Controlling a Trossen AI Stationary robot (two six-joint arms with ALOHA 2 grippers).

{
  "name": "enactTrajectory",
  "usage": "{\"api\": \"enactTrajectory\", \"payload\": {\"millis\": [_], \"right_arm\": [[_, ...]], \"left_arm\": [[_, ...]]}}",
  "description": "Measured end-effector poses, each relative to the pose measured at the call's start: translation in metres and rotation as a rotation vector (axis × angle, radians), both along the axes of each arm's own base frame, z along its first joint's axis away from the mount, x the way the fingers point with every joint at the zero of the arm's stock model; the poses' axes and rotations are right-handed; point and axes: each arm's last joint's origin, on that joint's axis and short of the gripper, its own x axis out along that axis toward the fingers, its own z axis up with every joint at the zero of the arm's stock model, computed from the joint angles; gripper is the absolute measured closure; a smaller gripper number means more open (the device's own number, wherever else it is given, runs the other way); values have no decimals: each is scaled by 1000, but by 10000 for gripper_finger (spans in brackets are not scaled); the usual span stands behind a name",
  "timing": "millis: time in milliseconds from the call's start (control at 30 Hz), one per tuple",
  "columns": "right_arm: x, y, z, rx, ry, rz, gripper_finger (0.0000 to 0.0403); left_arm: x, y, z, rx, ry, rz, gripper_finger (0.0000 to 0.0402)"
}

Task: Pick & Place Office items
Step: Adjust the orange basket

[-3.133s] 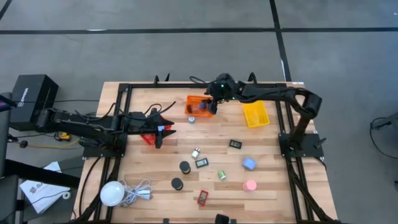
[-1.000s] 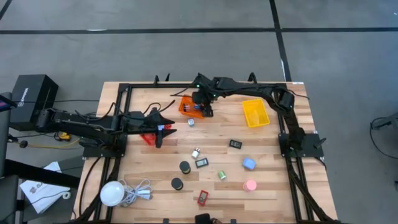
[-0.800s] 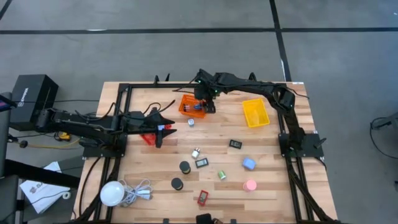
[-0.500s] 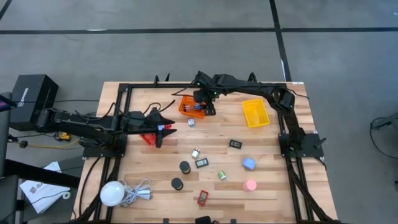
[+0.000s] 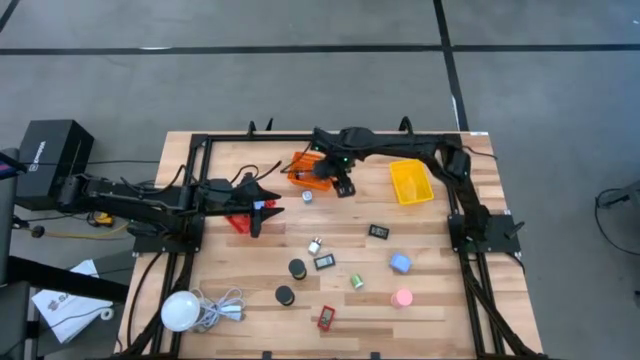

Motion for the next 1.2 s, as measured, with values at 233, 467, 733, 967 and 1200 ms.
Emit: {"api": "enactTrajectory", "payload": {"millis": [233,467,733,967,1200], "right_arm": [[8,18,-4,-25,13,148,188],[12,18,-18,-16,37,153,190],[13,19,-21,-8,35,133,259],[9,20,-27,30,99,74,325],[3,25,-28,68,169,8,348]], "left_arm": [[0,0,0,0,0,0,211],[0,0,0,0,0,0,211],[0,0,0,0,0,0,211],[0,0,0,0,0,0,211],[0,0,0,0,0,0,211]]}}
